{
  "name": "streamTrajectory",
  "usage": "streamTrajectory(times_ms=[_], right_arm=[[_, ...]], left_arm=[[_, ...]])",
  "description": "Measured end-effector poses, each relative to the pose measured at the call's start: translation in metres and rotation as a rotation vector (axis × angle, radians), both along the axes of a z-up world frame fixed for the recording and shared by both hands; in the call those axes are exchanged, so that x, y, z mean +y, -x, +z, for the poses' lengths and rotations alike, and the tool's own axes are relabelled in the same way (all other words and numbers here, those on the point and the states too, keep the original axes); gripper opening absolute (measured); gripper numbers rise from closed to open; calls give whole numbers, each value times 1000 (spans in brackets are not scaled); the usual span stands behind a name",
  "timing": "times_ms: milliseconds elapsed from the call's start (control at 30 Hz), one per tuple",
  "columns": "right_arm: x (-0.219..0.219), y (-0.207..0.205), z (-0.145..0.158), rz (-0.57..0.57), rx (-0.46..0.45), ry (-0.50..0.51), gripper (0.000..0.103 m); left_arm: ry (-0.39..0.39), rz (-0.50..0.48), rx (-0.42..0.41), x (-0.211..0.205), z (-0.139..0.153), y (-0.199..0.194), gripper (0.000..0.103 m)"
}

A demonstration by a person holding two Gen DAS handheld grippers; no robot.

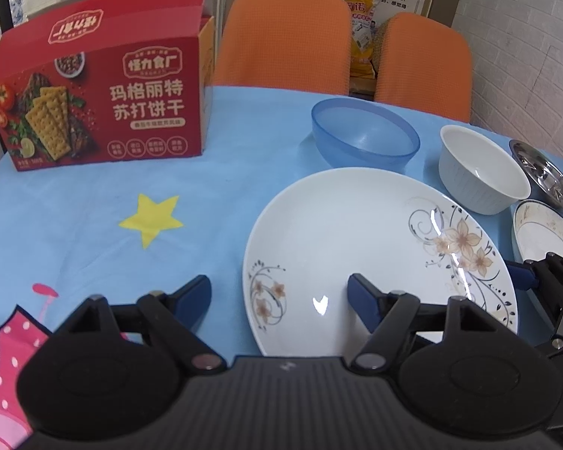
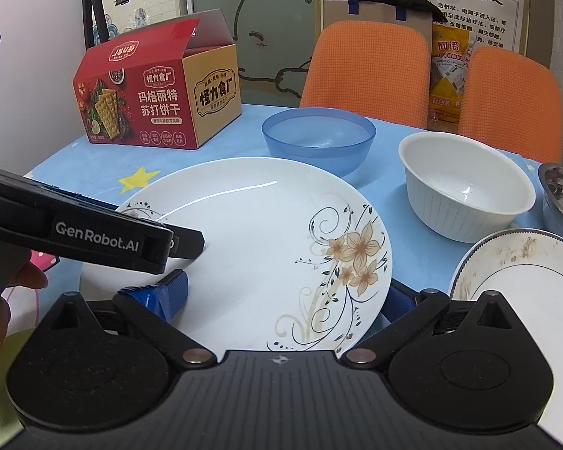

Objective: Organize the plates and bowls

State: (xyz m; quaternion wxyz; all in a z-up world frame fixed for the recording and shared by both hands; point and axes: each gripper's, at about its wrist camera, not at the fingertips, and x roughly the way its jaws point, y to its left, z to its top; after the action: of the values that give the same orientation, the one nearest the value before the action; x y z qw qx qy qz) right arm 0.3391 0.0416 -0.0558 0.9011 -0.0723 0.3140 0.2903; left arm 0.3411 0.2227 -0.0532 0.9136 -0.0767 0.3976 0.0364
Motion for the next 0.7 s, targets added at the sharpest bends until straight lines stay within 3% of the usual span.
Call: streamTrajectory(times_ms=[133,233,300,400,700], right_arm=[[0,0,0,2,1,0,91],[0,0,0,-1,0,-2,90],[1,0,1,-18,0,-1,89],[0,-3,5,-35,30,-10,89],[-9,19,51,-73,-60,-73,89]], left_arm=[[-1,-4,1,-4,-1,-1,73],[-2,-40,-1,-13,0,1,62],[-37,-25,4,-21,2,0,62],[-18,-12,18,-19,7,-3,60],[-30,-31,-101,-25,61,21,59]])
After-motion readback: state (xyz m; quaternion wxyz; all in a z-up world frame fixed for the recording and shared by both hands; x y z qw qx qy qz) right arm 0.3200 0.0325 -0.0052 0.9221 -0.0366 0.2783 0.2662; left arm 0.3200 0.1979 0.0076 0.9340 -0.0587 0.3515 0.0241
